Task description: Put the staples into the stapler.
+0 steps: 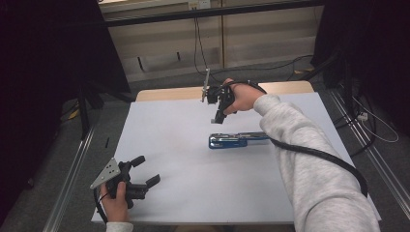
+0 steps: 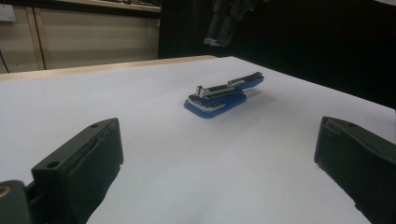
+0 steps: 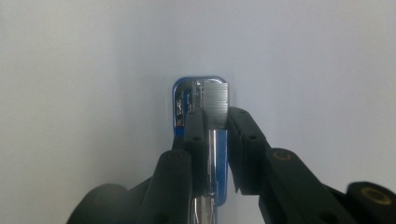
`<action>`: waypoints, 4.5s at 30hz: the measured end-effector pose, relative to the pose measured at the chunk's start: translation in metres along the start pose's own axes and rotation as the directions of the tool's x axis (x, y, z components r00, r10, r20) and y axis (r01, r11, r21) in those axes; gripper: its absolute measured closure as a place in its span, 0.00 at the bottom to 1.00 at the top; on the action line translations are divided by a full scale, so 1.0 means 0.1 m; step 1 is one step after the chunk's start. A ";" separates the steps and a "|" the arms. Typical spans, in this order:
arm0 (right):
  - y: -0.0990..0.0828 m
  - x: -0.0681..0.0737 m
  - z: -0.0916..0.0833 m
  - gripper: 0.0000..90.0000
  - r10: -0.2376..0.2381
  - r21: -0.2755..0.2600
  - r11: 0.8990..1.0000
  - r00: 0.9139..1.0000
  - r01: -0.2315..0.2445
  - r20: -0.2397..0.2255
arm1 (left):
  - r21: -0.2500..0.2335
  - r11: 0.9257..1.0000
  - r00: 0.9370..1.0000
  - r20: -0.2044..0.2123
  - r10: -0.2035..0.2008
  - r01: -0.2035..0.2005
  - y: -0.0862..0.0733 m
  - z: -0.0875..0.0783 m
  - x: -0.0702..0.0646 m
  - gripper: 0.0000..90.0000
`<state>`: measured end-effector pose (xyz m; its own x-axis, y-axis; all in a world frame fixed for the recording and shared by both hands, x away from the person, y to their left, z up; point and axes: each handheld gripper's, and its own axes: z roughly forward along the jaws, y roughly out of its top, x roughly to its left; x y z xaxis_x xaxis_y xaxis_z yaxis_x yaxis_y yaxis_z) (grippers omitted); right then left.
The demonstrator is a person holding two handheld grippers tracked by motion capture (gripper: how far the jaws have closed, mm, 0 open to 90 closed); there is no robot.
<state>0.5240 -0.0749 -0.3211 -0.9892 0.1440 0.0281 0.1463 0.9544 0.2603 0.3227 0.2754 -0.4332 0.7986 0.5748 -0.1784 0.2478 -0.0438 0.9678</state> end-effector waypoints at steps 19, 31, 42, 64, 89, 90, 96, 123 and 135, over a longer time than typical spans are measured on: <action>-0.01 -0.01 0.06 0.87 0.012 0.005 1.000 1.000 -0.012 0.002 | -0.005 1.000 1.000 0.001 0.004 -0.004 0.01 -0.01 -0.01 0.01; -0.02 -0.01 0.16 0.87 0.014 0.002 1.000 1.000 -0.014 -0.005 | 0.004 1.000 1.000 -0.001 0.006 -0.006 0.01 -0.01 -0.01 0.01; -0.07 -0.03 0.27 0.87 0.017 -0.006 1.000 1.000 -0.018 -0.017 | 0.006 1.000 1.000 -0.003 0.012 -0.012 0.01 -0.02 -0.01 0.01; -0.14 -0.02 0.42 0.87 0.020 -0.017 1.000 0.999 -0.020 -0.031 | 0.018 1.000 1.000 -0.007 0.017 -0.017 0.01 -0.01 -0.02 0.02; -0.14 0.01 0.56 0.87 0.031 -0.011 0.999 0.998 -0.032 -0.047 | 0.019 1.000 1.000 -0.007 0.024 -0.024 0.01 -0.01 -0.02 0.02; -0.14 0.00 0.57 0.87 0.021 -0.010 1.000 0.999 -0.021 -0.047 | 0.020 1.000 1.000 -0.006 0.024 -0.024 0.01 -0.01 -0.02 0.02; -0.13 0.00 0.58 0.87 0.019 -0.010 1.000 0.999 -0.019 -0.050 | 0.021 1.000 1.000 -0.009 0.023 -0.023 0.01 -0.01 -0.02 0.02; -0.15 0.01 0.66 0.87 0.027 0.007 1.000 0.998 -0.027 -0.058 | 0.031 0.999 1.000 -0.010 0.027 -0.027 0.00 0.00 -0.02 0.02; -0.14 0.00 0.68 0.86 0.018 0.016 1.000 0.998 -0.017 -0.057 | 0.035 0.999 1.000 -0.008 0.023 -0.023 0.00 0.00 -0.02 0.02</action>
<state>0.5222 -0.0700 -0.3907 -0.9854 0.1459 0.0873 0.1631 0.9559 0.2442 0.3211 0.2737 -0.4327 0.7995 0.5805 -0.1544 0.2484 -0.0854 0.9649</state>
